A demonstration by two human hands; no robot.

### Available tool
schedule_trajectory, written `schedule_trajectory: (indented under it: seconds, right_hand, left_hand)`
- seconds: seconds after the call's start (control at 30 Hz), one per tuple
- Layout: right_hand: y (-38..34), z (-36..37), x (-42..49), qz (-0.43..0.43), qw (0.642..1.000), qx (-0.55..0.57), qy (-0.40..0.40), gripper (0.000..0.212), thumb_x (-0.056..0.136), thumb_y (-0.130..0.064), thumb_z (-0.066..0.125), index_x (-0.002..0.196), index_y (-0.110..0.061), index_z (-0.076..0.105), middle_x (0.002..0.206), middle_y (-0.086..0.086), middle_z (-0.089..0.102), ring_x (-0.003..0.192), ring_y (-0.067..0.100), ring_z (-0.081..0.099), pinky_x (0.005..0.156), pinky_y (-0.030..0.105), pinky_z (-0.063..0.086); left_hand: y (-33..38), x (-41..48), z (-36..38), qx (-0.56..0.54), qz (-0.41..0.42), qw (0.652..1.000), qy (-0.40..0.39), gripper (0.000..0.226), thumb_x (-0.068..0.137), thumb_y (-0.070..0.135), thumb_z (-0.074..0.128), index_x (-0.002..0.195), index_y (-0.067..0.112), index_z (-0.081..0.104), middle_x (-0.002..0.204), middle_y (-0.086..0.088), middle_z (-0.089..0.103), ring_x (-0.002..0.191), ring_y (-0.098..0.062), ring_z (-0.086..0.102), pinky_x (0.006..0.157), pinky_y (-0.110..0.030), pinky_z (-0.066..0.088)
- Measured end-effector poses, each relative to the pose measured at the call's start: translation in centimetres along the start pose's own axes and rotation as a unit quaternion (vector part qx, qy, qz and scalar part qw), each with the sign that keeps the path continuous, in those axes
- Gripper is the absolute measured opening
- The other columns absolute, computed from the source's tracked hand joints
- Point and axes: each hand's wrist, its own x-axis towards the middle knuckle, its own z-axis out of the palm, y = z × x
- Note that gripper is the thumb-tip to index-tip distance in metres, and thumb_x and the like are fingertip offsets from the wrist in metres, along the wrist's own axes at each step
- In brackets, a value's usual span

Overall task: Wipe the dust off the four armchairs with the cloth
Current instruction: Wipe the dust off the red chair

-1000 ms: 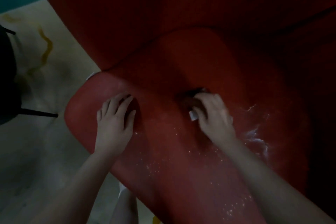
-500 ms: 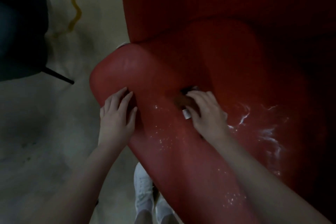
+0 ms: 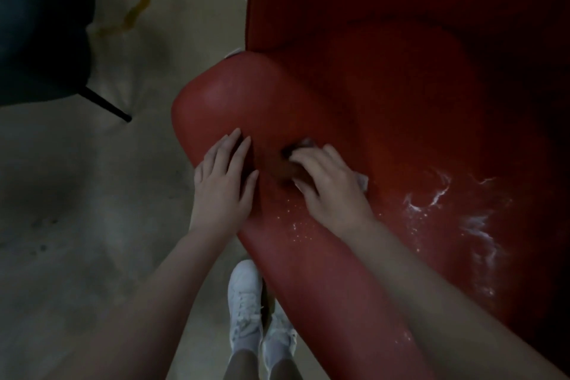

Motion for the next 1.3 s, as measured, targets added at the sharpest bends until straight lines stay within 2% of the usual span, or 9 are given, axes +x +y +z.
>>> schedule_trajectory:
  seconds: [0.1, 0.3, 0.43, 0.6, 0.7, 0.87, 0.97, 1.17, 1.3]
  right_hand:
    - [2.2, -1.9, -2.5, 0.028, 0.999, -0.023, -0.008, 0.029, 0.084, -0.006, 0.063, 0.113, -0.005, 0.065, 0.11, 0.006, 0.066, 0.096, 0.028, 0.056, 0.088, 0.032, 0.042]
    - [4.4, -2.4, 2.8, 0.208, 0.965, -0.063, 0.143, 0.025, 0.087, -0.006, 0.061, 0.112, 0.0, 0.064, 0.109, 0.017, 0.066, 0.098, 0.039, 0.056, 0.087, 0.031, 0.035]
    - [0.1, 1.1, 4.5, 0.064, 0.994, -0.042, 0.076, 0.026, 0.082, -0.004, 0.064, 0.109, -0.003, 0.065, 0.109, 0.014, 0.067, 0.095, 0.036, 0.056, 0.088, 0.035, 0.038]
    - [-1.6, 1.1, -2.8, -0.057, 0.996, -0.025, -0.069, 0.03, 0.087, -0.011, 0.056, 0.115, -0.004, 0.064, 0.119, 0.007, 0.065, 0.1, 0.027, 0.054, 0.096, 0.035, 0.043]
    - [0.6, -1.2, -4.9, -0.048, 0.995, -0.022, -0.084, 0.033, 0.086, -0.016, 0.05, 0.113, -0.004, 0.064, 0.117, 0.006, 0.066, 0.096, 0.029, 0.057, 0.09, 0.034, 0.043]
    - [4.2, -2.7, -1.6, 0.113, 0.988, -0.062, 0.08, 0.023, 0.087, -0.004, 0.061, 0.11, -0.004, 0.064, 0.109, 0.011, 0.066, 0.096, 0.035, 0.056, 0.085, 0.018, 0.031]
    - [2.4, -0.4, 0.6, 0.099, 0.988, -0.053, 0.105, 0.026, 0.083, -0.004, 0.062, 0.108, -0.004, 0.065, 0.108, 0.014, 0.066, 0.096, 0.037, 0.056, 0.087, 0.028, 0.034]
    - [-1.8, 2.0, -5.9, -0.123, 0.988, -0.035, -0.086, 0.027, 0.087, -0.008, 0.058, 0.113, -0.004, 0.064, 0.115, 0.009, 0.065, 0.097, 0.034, 0.057, 0.09, 0.044, 0.046]
    - [1.4, -1.4, -9.5, -0.111, 0.984, -0.034, -0.133, 0.029, 0.086, -0.011, 0.059, 0.114, -0.005, 0.063, 0.116, 0.006, 0.065, 0.095, 0.03, 0.056, 0.086, 0.042, 0.045]
  left_hand:
    - [-0.1, 0.0, -0.1, -0.014, -0.004, 1.0, -0.01, 0.055, 0.095, 0.035, 0.045, 0.146, 0.014, 0.044, 0.155, -0.002, 0.036, 0.141, -0.024, 0.028, 0.111, -0.047, 0.028]
    - [-0.7, 0.6, -1.2, -0.054, 0.019, 0.998, -0.021, 0.055, 0.093, 0.031, 0.052, 0.144, 0.012, 0.047, 0.151, -0.003, 0.043, 0.137, -0.025, 0.037, 0.109, -0.044, 0.032]
    - [-1.5, 0.3, -1.9, -0.065, 0.049, 0.996, -0.039, 0.058, 0.089, 0.028, 0.056, 0.144, 0.009, 0.047, 0.15, -0.006, 0.043, 0.136, -0.028, 0.04, 0.111, -0.046, 0.033]
    - [-1.6, -1.5, -1.8, -0.037, 0.049, 0.998, -0.035, 0.058, 0.088, 0.031, 0.055, 0.141, 0.009, 0.049, 0.15, -0.007, 0.043, 0.135, -0.032, 0.042, 0.106, -0.052, 0.039]
    - [-1.2, -2.7, -1.5, -0.036, 0.037, 0.998, -0.024, 0.058, 0.087, 0.027, 0.061, 0.141, 0.008, 0.05, 0.151, -0.008, 0.043, 0.136, -0.032, 0.04, 0.106, -0.053, 0.038]
    - [-0.9, -4.9, -1.0, -0.035, 0.019, 0.999, -0.012, 0.056, 0.09, 0.029, 0.061, 0.142, 0.009, 0.049, 0.151, -0.006, 0.042, 0.139, -0.029, 0.038, 0.108, -0.049, 0.035]
    - [-0.9, -6.1, -0.9, -0.033, 0.012, 0.999, -0.008, 0.057, 0.09, 0.036, 0.05, 0.14, 0.008, 0.051, 0.15, -0.007, 0.043, 0.137, -0.03, 0.041, 0.106, -0.049, 0.037]
    - [-0.9, -7.6, 0.0, -0.027, -0.002, 1.0, -0.004, 0.059, 0.09, 0.038, 0.048, 0.141, 0.008, 0.049, 0.151, -0.008, 0.041, 0.134, -0.032, 0.042, 0.106, -0.05, 0.037]
    - [-0.8, -7.6, 0.0, -0.031, -0.008, 0.999, -0.007, 0.06, 0.091, 0.038, 0.049, 0.142, 0.007, 0.048, 0.152, -0.01, 0.041, 0.135, -0.033, 0.041, 0.108, -0.053, 0.038]
